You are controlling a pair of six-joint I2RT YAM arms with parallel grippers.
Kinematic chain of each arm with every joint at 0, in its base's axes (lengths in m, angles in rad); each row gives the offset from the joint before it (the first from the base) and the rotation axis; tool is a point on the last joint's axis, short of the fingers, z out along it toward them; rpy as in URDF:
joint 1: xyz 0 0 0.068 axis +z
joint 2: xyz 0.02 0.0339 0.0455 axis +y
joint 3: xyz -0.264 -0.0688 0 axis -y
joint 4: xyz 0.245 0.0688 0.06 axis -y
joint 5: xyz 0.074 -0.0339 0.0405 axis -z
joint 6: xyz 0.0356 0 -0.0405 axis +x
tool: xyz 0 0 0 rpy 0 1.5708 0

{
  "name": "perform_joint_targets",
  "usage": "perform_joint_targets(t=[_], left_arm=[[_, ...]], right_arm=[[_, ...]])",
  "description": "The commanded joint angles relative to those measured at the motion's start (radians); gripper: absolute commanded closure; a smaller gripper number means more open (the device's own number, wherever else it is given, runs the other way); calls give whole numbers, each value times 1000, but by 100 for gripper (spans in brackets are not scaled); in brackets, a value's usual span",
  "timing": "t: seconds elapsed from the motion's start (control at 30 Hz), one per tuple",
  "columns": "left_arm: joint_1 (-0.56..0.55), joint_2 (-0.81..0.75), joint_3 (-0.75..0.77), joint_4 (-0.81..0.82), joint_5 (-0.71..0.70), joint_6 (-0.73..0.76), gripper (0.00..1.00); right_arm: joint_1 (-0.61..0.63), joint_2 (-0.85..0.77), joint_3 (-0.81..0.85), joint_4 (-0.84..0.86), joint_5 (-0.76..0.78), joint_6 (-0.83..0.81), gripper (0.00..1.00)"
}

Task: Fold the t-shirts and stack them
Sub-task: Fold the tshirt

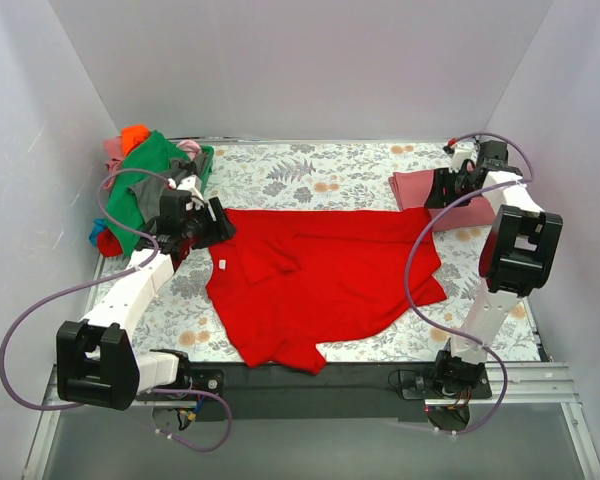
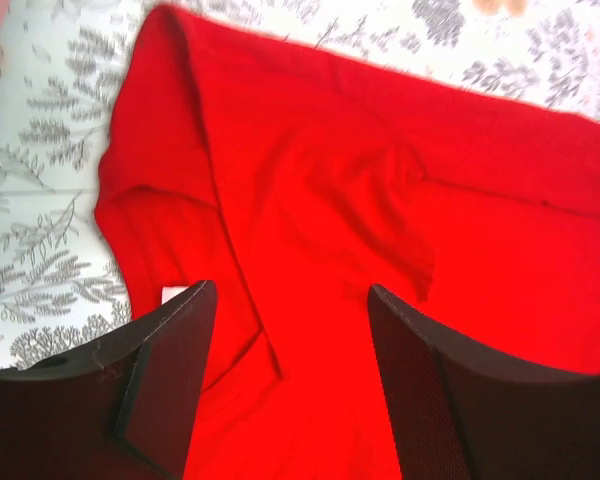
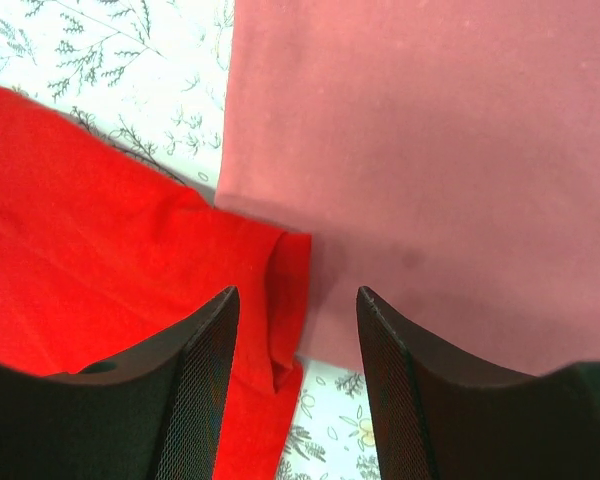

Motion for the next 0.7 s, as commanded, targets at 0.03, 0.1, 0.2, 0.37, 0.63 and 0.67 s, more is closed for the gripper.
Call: perform_joint_targets(t=[0.03,0.1,0.2,0.37,0.63,0.67], left_arm=[[6,-41,-51,55,8,16,39],[6,-36,-67,64,5,14,40],[6,-22,-70,64,2,16,40],[6,-25,-76,71,-3,16,40],[6,-19,-79,74,-6,14,40],[6,-21,-82,74,-6,14,40]], right_arm=[[17,32,78,23,-18,25,43],[21,53,84,23,-17,27,43],[24,76,87,23,-18,28,43],[27,96,76,20,-39,35,43],[29,101,53,17,-62,38,56],[29,101,50,15,-66,39,58]])
